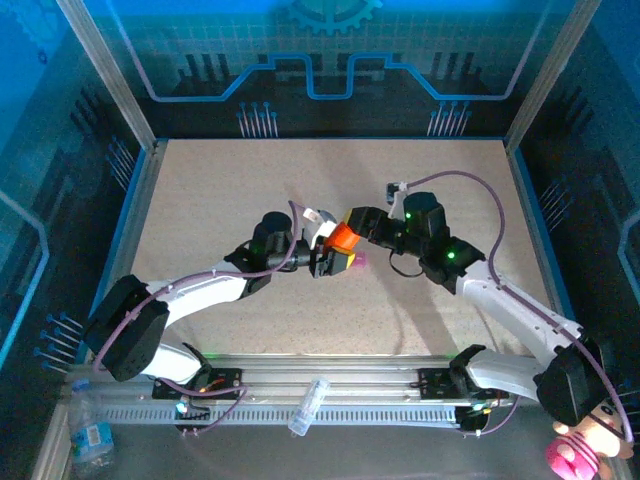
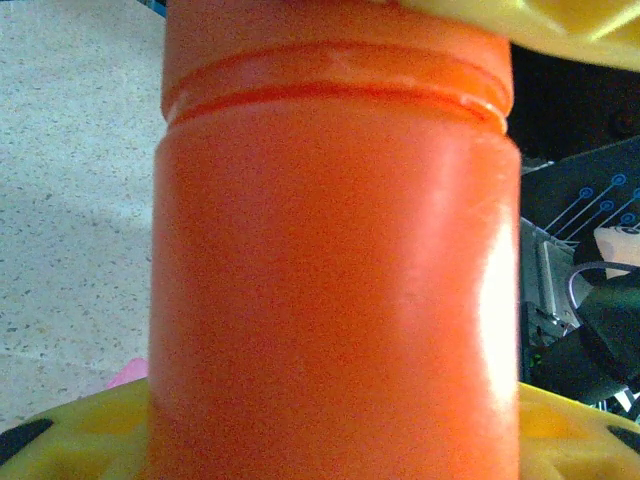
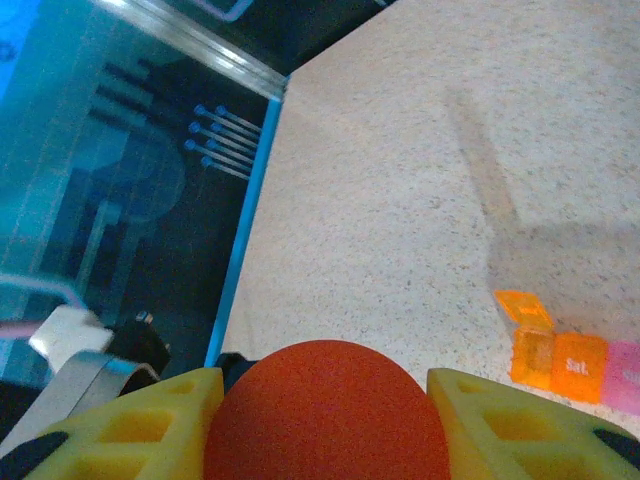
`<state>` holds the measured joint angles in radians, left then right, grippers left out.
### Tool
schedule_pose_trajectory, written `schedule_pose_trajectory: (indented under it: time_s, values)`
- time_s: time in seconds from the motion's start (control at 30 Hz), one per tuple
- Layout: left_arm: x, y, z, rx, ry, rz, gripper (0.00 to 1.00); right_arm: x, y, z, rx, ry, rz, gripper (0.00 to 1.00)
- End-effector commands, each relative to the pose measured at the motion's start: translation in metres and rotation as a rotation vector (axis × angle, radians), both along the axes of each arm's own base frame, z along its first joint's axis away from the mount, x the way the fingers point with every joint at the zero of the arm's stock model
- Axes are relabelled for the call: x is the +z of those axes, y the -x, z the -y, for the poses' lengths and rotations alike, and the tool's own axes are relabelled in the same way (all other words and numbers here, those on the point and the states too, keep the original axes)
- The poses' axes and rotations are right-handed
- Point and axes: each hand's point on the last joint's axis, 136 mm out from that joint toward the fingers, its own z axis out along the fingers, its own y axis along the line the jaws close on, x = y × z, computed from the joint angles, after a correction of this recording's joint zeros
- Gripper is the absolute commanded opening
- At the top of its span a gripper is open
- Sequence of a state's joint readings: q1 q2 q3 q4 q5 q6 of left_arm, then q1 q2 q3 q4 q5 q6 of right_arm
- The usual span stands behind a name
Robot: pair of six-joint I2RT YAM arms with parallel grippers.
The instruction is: Sort the pills into containers
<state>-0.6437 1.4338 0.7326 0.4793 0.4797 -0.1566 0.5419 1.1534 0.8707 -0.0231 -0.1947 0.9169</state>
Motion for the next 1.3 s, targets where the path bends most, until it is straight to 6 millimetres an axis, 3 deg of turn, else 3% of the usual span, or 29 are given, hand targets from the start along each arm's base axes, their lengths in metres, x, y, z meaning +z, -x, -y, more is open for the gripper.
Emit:
schedule_pose_trajectory:
  time_s: [0.0, 0.13, 0.3, 0.33, 0.43, 0.53, 0.77, 0.87, 1.07, 1.13, 1.17, 1.27]
  values:
    - [0.025, 0.002, 0.006, -0.037, 0.06, 0.053, 0.0, 0.002, 0.004, -0.008, 0.191, -0.003, 0.139, 0.47]
    - [0.029, 0.005, 0.007, -0.059, 0.088, 0.034, 0.0, 0.004, 0.013, -0.009, 0.398, -0.061, 0.327, 0.51]
    - [0.031, 0.007, 0.008, -0.068, 0.101, 0.024, 0.0, 0.001, 0.011, -0.009, 0.409, -0.089, 0.335, 0.53]
    - [0.031, 0.007, 0.007, -0.066, 0.1, 0.025, 0.0, 0.003, 0.011, -0.009, 0.397, -0.097, 0.329, 0.57]
    - [0.03, 0.005, 0.006, -0.059, 0.09, 0.03, 0.0, 0.007, 0.003, 0.0, 0.299, -0.098, 0.278, 0.84]
    - [0.025, 0.003, 0.004, -0.048, 0.065, 0.037, 0.0, 0.016, -0.003, 0.017, 0.151, -0.082, 0.23, 0.94]
    - [0.015, -0.001, 0.001, -0.023, 0.018, 0.05, 0.0, 0.003, -0.001, 0.053, -0.129, -0.017, 0.006, 0.93]
    - [0.012, -0.002, 0.0, -0.019, 0.004, 0.05, 0.0, -0.004, 0.001, 0.055, -0.173, -0.006, -0.056, 0.91]
    - [0.011, -0.002, 0.0, -0.018, -0.012, 0.049, 0.0, 0.001, -0.002, 0.033, -0.131, 0.003, -0.057, 0.89]
    - [0.011, -0.002, 0.0, -0.018, -0.011, 0.05, 0.0, -0.005, 0.0, 0.023, -0.106, 0.017, -0.064, 0.89]
    - [0.011, -0.002, 0.0, -0.018, -0.012, 0.049, 0.0, 0.006, -0.003, 0.018, -0.099, 0.007, -0.044, 0.89]
    - [0.011, -0.002, 0.0, -0.018, -0.01, 0.047, 0.0, 0.004, -0.002, 0.008, -0.075, 0.013, -0.044, 0.89]
